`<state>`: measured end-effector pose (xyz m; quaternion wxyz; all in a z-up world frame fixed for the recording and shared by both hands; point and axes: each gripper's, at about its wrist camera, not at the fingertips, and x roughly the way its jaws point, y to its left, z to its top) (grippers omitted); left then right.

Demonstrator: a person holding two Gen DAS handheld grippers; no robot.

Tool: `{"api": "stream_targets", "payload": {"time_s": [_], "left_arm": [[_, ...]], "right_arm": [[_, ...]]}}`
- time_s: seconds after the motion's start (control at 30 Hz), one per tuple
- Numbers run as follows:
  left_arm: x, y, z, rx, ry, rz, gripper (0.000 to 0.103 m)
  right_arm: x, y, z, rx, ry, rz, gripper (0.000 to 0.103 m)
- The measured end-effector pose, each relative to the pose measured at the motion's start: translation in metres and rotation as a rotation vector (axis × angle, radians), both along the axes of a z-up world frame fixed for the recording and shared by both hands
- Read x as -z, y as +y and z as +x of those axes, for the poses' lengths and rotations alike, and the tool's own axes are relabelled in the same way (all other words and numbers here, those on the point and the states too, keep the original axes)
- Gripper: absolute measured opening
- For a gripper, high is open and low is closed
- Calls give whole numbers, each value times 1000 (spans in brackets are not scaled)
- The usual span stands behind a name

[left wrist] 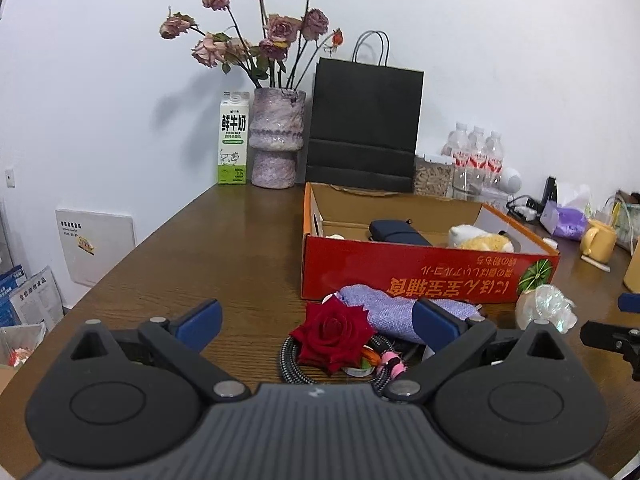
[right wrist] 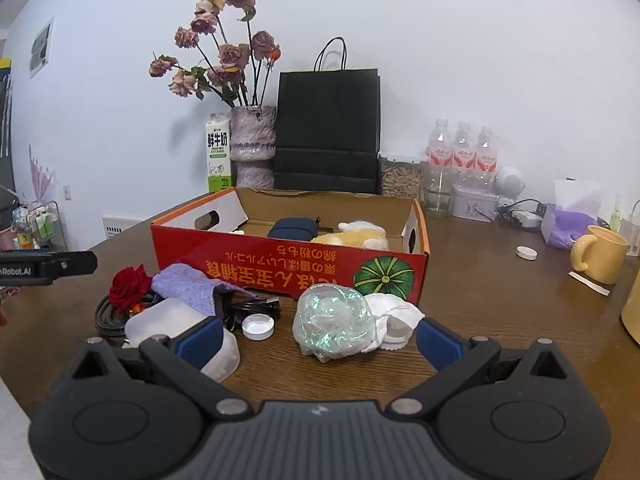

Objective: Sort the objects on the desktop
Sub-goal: 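Grasp the red rose with the left gripper while the right gripper grasps the clear plastic bag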

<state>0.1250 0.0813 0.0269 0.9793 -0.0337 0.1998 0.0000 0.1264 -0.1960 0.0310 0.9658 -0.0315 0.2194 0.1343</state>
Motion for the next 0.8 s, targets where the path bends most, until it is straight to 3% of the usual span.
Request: {"api": "stream_targets", "payload": {"time_s": [0.23,0.43,0.53,0.6,0.73,0.8], "left_arm": [[9,-5,22,6,29,38,102],[19,-12,39,25,66,57,80],[23,-14,45,28,78,50,76],[26,-15,48,27,87,51,71],[31,-16,52,37,109,45,56],[32,-18,53,42,113,52,52]], "right_arm": [[8,8,26,17,17,-9,101],[13,18,47,11,20,-28,96],[17,23,53,15,19,-53,92],[20,25,56,4,28,-61,82],[26,29,61,-3,49,-88,75],[27,27,62,-4,65,-87,63]]}}
